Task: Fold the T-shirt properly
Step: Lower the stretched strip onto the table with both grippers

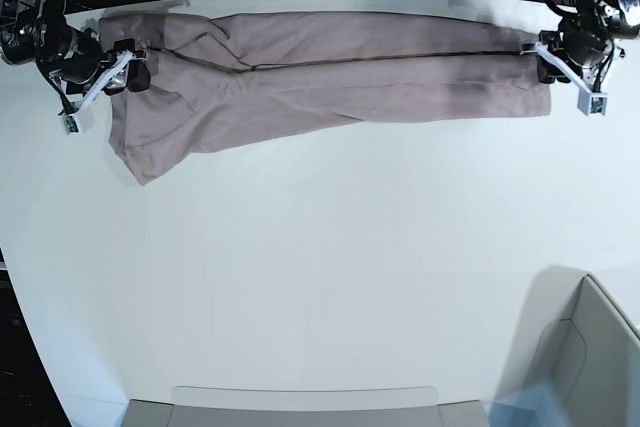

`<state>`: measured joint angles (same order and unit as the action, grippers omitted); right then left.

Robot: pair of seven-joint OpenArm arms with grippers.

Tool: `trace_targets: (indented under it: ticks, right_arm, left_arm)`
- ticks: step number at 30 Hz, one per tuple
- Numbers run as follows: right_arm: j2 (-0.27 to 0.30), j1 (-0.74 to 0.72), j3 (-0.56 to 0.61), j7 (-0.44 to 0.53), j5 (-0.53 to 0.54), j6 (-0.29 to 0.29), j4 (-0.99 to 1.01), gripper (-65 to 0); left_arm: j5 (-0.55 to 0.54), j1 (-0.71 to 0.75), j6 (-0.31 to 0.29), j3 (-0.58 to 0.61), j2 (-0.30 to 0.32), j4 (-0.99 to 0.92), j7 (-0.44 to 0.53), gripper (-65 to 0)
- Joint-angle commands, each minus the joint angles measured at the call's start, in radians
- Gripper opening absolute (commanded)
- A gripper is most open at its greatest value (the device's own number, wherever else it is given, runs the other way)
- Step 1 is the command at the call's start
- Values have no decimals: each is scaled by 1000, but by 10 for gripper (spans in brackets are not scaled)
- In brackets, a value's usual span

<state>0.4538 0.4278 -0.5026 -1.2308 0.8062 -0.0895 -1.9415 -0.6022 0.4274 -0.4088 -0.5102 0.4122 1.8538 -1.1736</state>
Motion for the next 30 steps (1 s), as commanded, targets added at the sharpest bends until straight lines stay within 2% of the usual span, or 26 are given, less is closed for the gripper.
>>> trace_targets:
  ticks: [1, 5, 13, 18, 22, 25, 27, 29, 30]
  right_arm:
    - [13, -11, -5, -2, 15, 9, -16, -367]
    - [20, -11, 20, 1, 15, 9, -14, -367]
    - [17, -27, 37, 3, 15, 9, -8, -367]
    - [21, -36, 37, 3, 15, 9, -8, -367]
    - [21, -40, 37, 3, 15, 9, -8, -367]
    - [20, -40, 37, 3, 15, 9, -8, -367]
    - [17, -42, 37, 3, 15, 9, -8, -367]
    - [15, -43, 37, 3, 15, 9, -8, -367]
    - [15, -48, 37, 3, 15, 9, -8, -367]
  left_arm:
    - [-18, -5, 0, 2, 38, -15, 17, -463]
    - [-97, -6, 0, 61, 87, -104, 31, -463]
    - [-123, -37, 0, 91, 89, -262, 73, -463]
    - [-114, -42, 0, 206, 90, -349, 85, -463]
    - [-114, -43, 0, 304, 92, -501, 185, -465]
    - [-115, -54, -2, 390, 107, -538, 202, -473]
    - [-118, -80, -3, 448, 110, -538, 197, -519]
    - [-115, -100, -3, 476, 110, -543, 197, -623]
    - [-115, -104, -3, 485, 110, -547, 195, -650]
